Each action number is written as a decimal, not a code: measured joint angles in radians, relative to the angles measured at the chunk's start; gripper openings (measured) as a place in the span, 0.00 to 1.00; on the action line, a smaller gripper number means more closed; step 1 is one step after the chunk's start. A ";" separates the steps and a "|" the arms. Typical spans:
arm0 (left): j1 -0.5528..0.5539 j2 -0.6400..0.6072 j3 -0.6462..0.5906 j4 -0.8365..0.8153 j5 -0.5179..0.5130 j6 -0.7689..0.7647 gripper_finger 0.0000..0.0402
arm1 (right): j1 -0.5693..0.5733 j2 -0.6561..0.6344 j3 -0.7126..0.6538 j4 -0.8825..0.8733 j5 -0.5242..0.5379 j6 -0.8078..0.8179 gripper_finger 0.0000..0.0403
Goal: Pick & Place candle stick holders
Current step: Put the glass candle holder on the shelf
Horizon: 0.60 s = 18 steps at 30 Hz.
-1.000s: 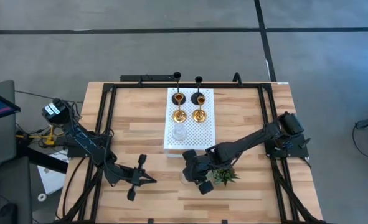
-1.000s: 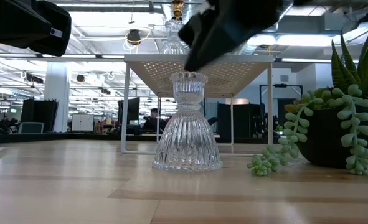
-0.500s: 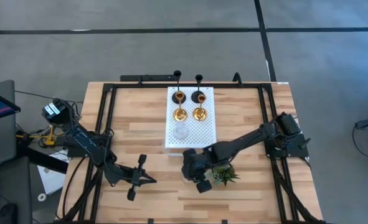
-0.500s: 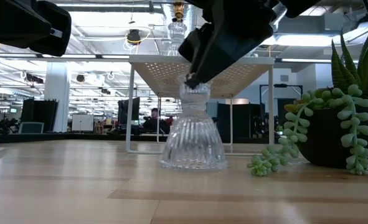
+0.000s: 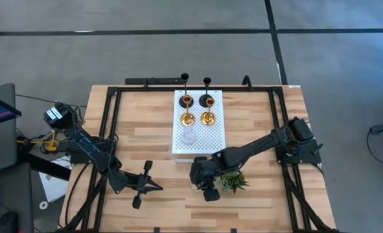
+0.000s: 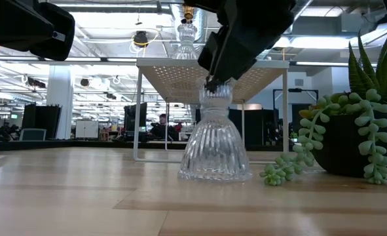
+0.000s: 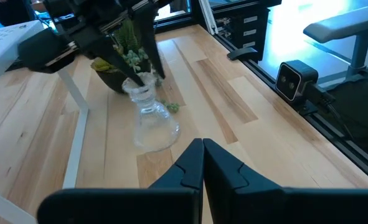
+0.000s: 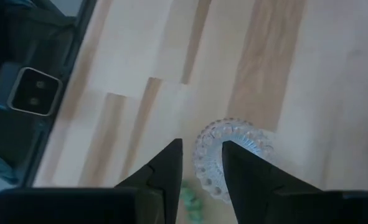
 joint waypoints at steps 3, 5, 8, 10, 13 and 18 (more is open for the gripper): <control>0.000 0.000 0.000 0.000 0.000 0.000 0.01 | 0.014 0.000 -0.001 0.000 -0.016 0.040 0.26; 0.000 0.000 0.000 0.000 0.000 0.000 0.01 | 0.020 -0.001 -0.001 -0.001 -0.028 0.074 0.26; 0.000 0.000 0.000 0.000 0.000 0.000 0.01 | 0.028 -0.008 -0.002 -0.021 -0.035 0.114 0.26; 0.000 0.000 0.000 0.000 0.000 0.000 0.01 | 0.031 -0.011 -0.002 -0.035 -0.039 0.135 0.26; 0.000 0.000 0.000 0.000 0.000 0.000 0.01 | 0.031 -0.021 -0.002 -0.081 -0.042 0.183 0.26; 0.000 0.000 0.000 0.000 0.000 0.000 0.01 | 0.031 -0.023 0.002 -0.126 -0.040 0.219 0.26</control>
